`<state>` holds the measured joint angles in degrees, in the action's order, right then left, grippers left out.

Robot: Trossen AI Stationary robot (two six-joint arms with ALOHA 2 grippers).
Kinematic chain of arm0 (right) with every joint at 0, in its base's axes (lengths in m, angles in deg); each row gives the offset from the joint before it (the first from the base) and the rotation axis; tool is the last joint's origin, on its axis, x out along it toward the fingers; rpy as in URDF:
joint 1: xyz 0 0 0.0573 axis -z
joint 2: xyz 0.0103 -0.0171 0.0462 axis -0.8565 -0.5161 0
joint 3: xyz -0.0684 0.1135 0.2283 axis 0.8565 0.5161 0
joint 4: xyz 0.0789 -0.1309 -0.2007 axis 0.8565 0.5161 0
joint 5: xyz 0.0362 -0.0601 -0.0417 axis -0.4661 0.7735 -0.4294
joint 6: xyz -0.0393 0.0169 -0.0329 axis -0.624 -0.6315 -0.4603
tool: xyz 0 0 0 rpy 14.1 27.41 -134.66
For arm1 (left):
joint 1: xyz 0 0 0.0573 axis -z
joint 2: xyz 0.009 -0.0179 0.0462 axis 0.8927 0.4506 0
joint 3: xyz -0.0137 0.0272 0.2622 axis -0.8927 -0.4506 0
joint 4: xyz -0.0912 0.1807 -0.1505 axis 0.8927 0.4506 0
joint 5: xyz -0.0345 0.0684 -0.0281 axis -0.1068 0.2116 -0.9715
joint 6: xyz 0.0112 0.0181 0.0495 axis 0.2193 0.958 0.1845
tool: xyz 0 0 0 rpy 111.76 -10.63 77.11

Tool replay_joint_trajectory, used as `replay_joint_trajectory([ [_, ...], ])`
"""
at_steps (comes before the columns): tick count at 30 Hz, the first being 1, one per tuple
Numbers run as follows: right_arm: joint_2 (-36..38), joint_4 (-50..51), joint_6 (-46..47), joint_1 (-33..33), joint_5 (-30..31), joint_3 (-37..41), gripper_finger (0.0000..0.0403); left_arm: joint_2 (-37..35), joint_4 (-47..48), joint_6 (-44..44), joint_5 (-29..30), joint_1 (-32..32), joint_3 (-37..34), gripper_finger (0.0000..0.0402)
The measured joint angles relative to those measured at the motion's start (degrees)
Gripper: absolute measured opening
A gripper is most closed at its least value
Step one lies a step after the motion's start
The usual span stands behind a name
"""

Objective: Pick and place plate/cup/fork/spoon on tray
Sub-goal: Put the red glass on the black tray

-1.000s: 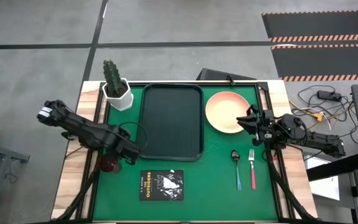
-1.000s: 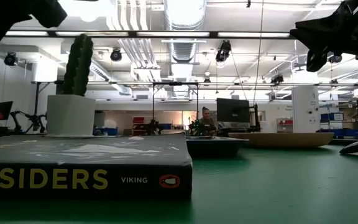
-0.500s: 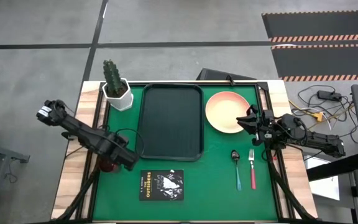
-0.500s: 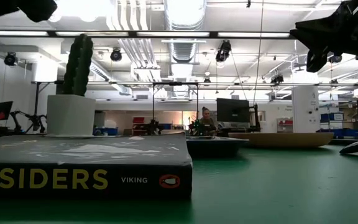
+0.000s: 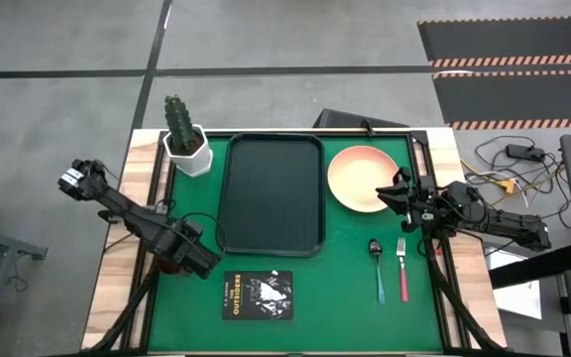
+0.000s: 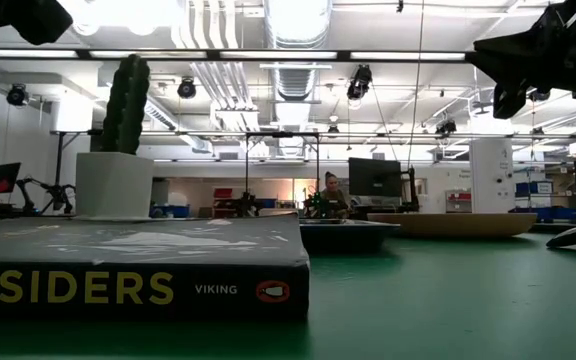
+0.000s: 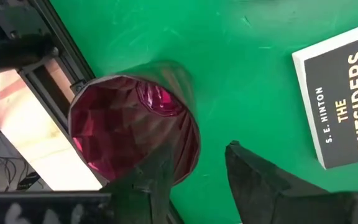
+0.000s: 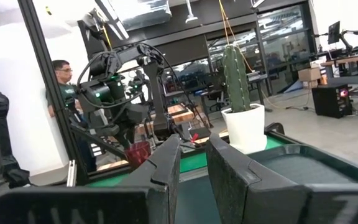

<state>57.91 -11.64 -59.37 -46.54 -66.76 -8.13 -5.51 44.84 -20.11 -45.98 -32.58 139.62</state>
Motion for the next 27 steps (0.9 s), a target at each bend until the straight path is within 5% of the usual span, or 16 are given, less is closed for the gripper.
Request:
replay_joint_trajectory([
  [9, -0.02, 0.00, -0.01, 0.00, 0.00, 0.00, 0.0068, -0.06, -7.56, 1.66, -2.98, 0.17, -6.20, 0.0093],
  [17, -0.02, 0.00, 0.12, 0.00, 0.00, 0.00, 0.0068, -0.35, -8.90, 3.39, -5.03, 0.17, -8.01, 0.0007],
  [27, -0.02, -0.02, 0.25, 0.01, 0.00, 0.00, 0.0068, -0.55, -6.92, 4.99, -9.12, 0.15, -3.17, 0.0001],
])
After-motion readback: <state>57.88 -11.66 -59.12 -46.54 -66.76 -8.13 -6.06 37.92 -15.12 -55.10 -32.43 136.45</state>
